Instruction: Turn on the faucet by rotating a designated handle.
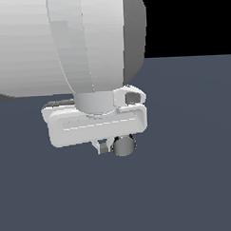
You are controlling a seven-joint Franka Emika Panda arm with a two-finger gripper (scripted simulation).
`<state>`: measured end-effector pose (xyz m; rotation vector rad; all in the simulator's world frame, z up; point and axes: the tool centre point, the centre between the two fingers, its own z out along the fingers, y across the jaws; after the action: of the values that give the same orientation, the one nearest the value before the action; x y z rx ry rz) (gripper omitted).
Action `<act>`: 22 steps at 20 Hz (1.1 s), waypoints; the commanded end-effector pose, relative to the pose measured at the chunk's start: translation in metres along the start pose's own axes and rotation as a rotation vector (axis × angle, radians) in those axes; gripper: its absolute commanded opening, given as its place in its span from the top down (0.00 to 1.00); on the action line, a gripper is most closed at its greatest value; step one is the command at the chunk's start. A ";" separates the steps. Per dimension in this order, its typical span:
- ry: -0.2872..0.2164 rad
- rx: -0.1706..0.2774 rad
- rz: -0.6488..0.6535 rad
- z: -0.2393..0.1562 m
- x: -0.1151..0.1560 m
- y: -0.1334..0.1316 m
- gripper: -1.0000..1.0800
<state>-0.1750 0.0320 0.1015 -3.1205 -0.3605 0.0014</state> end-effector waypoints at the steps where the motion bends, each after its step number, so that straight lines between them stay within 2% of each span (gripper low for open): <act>1: 0.001 0.000 0.005 0.000 0.001 0.011 1.00; 22: 0.001 0.000 0.005 0.000 0.008 0.106 1.00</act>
<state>-0.1520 -0.0702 0.1049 -3.1230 -0.3142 0.0030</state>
